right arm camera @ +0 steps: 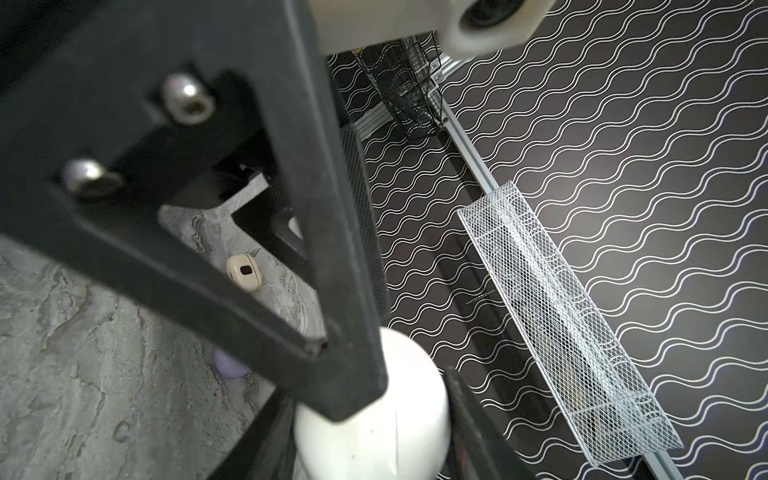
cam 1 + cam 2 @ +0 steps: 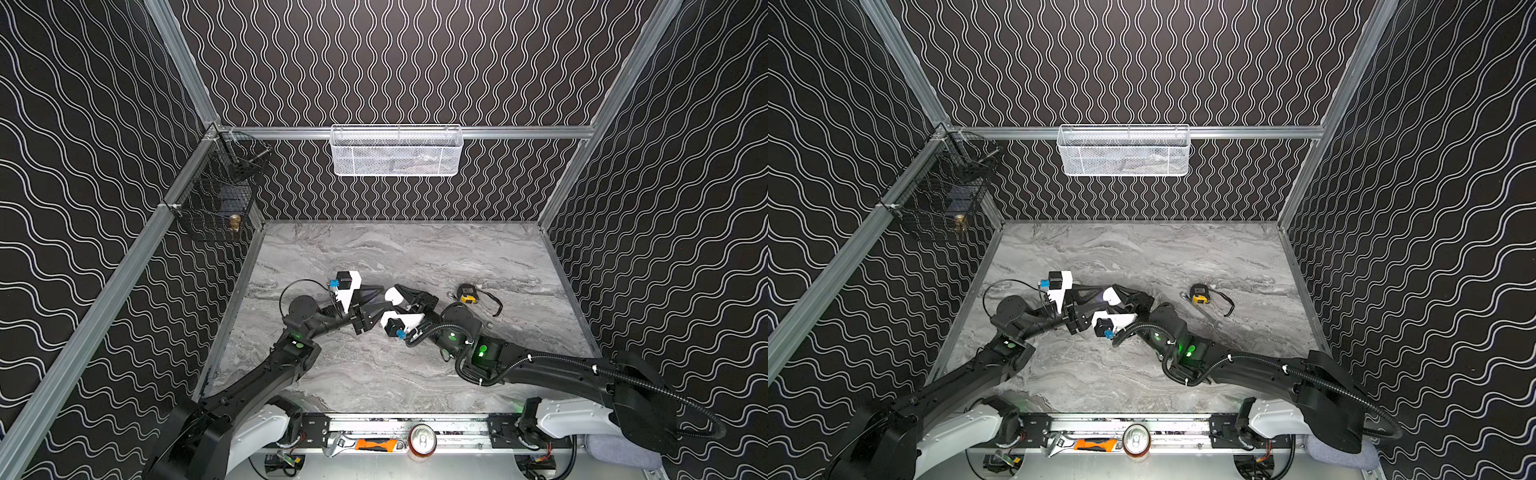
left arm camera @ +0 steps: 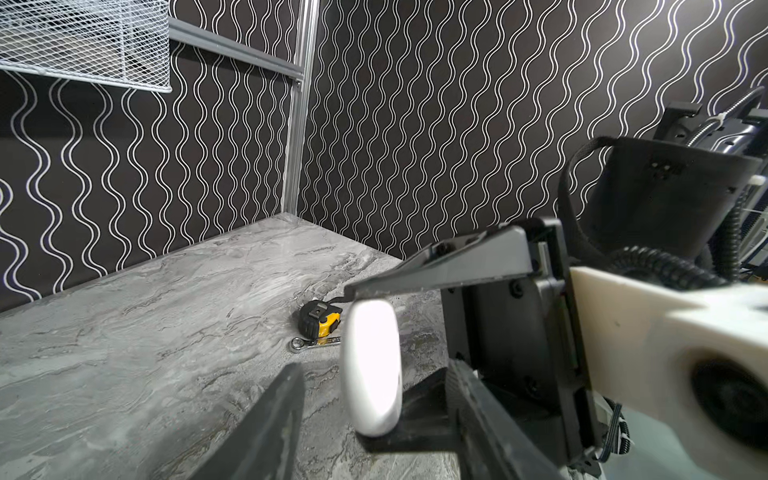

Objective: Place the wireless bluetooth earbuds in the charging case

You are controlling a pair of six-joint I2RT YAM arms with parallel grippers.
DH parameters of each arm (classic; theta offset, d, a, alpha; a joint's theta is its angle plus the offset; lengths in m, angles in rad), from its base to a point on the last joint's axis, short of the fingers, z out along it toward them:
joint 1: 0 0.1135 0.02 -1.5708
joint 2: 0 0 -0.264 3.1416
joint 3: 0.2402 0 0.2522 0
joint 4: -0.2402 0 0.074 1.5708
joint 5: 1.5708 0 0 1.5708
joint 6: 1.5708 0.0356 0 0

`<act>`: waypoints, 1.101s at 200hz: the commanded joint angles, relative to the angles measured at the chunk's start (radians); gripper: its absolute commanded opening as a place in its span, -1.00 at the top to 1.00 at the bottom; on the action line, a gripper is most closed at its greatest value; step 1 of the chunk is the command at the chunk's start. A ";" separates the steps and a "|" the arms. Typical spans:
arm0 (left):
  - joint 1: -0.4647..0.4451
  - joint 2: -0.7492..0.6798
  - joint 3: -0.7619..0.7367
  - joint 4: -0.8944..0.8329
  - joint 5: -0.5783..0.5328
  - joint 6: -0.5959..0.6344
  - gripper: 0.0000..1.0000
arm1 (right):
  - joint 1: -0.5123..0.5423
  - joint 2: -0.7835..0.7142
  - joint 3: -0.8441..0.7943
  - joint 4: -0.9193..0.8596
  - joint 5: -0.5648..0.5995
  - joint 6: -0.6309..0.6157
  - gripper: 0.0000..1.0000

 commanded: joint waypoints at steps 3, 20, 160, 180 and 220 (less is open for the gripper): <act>-0.002 0.003 0.009 0.004 -0.004 0.025 -0.23 | 0.004 -0.009 0.011 0.011 -0.018 0.006 0.35; -0.001 0.000 0.010 -0.006 -0.005 0.030 -0.16 | 0.005 -0.010 0.008 0.020 -0.020 0.004 0.34; -0.001 0.056 0.031 0.019 0.056 0.021 0.13 | 0.007 0.059 0.036 0.086 -0.021 -0.014 0.34; -0.002 0.063 0.032 0.028 0.058 0.018 0.23 | -0.008 0.054 0.044 0.068 -0.042 -0.002 0.34; -0.003 0.067 0.028 0.038 0.057 0.010 0.33 | -0.036 0.016 0.018 0.077 -0.081 0.019 0.34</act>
